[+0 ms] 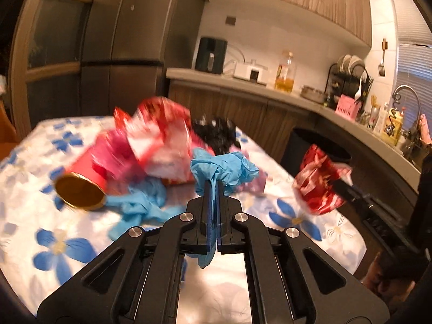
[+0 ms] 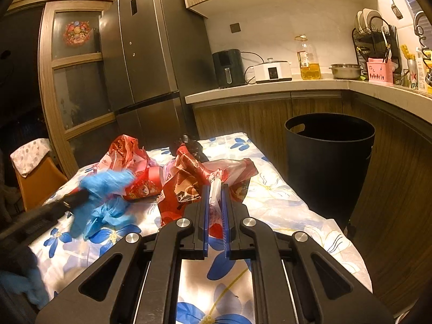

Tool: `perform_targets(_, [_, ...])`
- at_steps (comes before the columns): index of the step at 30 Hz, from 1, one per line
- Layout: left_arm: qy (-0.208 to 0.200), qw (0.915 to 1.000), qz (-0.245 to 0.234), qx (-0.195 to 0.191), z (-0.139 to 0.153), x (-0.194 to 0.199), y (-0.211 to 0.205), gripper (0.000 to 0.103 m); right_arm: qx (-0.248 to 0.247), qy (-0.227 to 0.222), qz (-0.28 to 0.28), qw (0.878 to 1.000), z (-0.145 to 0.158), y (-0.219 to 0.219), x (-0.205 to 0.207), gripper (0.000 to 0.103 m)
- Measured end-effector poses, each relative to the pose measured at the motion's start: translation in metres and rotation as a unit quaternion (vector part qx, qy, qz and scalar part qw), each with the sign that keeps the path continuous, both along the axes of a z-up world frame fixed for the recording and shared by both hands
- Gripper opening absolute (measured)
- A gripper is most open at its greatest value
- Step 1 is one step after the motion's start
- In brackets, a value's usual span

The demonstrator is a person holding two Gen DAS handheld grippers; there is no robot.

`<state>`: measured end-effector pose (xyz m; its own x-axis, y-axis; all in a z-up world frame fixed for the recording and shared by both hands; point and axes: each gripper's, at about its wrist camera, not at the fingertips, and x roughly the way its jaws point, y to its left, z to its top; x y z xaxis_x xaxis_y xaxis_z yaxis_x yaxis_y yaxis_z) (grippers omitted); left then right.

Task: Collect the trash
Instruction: 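Carry wrapper and glove over the black bin and open both tools to drop them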

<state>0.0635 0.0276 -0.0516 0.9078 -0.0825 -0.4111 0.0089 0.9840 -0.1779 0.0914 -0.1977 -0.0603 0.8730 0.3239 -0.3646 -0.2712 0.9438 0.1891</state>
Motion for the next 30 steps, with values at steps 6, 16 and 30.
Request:
perform_targets(6, [-0.029, 0.9996, 0.002, 0.002, 0.024, -0.009, -0.002, 0.001, 0.008, 0.003, 0.001, 1.000, 0.004, -0.004, 0.001, 0.009])
perform_targets(16, [-0.043, 0.9988, -0.017, 0.017, 0.040, 0.008, -0.032, 0.001, 0.018, -0.008, -0.007, 1.000, 0.016, -0.019, 0.011, 0.009])
perform_targets(30, [-0.072, 0.9931, -0.088, 0.027, 0.073, 0.080, -0.107, 0.001, 0.013, -0.041, -0.083, 0.996, 0.050, -0.074, 0.046, 0.009])
